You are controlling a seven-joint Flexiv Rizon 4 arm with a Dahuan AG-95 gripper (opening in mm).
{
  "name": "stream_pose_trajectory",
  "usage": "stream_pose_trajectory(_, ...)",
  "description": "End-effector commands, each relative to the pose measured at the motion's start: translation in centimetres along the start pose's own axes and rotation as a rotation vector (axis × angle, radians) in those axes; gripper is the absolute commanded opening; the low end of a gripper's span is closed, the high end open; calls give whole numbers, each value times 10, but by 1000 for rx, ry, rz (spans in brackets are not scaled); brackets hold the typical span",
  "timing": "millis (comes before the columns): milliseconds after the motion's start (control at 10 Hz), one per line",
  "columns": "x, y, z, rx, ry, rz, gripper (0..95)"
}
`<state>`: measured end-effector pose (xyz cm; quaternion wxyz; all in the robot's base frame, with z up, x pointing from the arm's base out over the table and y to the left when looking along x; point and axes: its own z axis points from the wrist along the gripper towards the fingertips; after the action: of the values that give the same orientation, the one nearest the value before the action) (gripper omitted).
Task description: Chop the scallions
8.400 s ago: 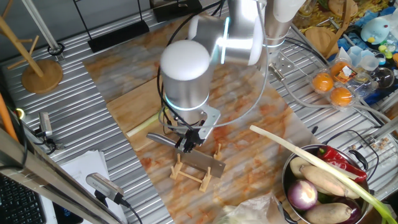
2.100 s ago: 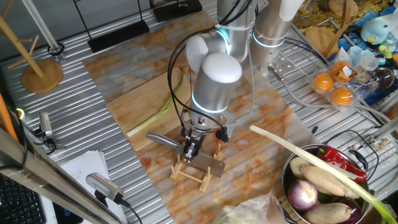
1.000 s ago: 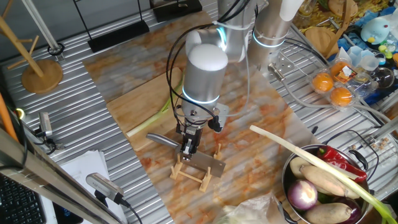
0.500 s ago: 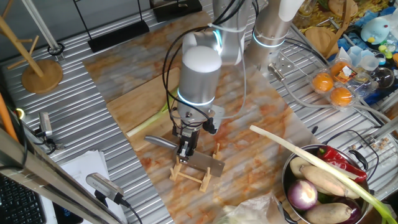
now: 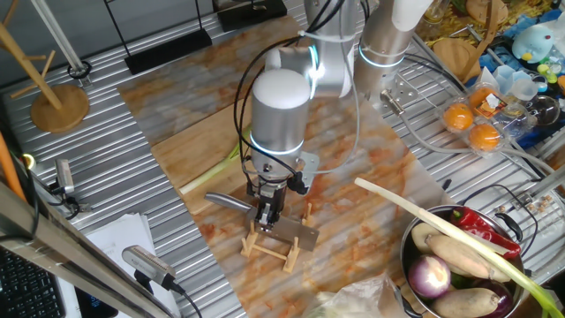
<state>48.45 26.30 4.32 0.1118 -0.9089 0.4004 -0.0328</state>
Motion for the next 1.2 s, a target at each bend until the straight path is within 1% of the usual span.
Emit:
stream_pose_trajectory(100,3,-2,5,15,27,1,190)
stream_pose_trajectory(600,4,-2,8,14,36,14,190)
stream_pose_trajectory(700,4,-2,9,14,35,13,0)
stream_pose_trajectory(1100,4,-3,9,17,34,23,0)
stream_pose_trajectory(1200,4,-7,7,12,31,18,0)
